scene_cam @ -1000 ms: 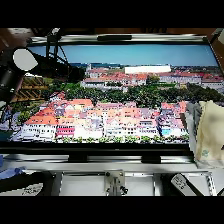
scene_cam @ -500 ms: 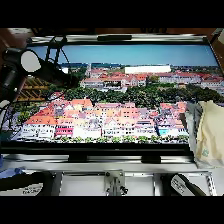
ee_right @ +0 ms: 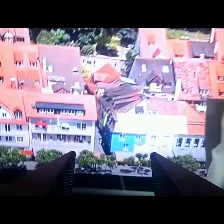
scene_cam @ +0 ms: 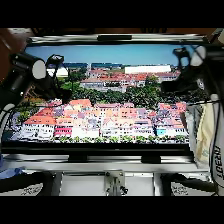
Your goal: Fold the shirts.
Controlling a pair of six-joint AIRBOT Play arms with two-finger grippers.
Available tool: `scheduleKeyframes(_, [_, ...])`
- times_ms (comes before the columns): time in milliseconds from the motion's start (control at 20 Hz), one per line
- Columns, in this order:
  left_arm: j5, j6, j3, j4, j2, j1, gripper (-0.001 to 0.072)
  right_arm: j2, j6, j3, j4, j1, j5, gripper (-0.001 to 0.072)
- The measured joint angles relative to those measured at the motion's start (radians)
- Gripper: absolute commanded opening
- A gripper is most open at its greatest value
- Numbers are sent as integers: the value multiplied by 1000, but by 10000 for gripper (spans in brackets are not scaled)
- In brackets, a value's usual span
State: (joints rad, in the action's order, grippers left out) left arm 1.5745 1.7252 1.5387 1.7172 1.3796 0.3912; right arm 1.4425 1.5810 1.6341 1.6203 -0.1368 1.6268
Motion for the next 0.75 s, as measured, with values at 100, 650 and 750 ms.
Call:
scheduleKeyframes(100, [-35,22,-98,4,-59,14,712,24,13,2,38,-64,40,598])
scheduleKeyframes(650, [-98,48,-239,11,-135,14,712,51,30,2,103,-150,92,598])
scheduleKeyframes(750, [-99,48,-241,11,-135,14,712,51,30,2,105,-151,92,598])
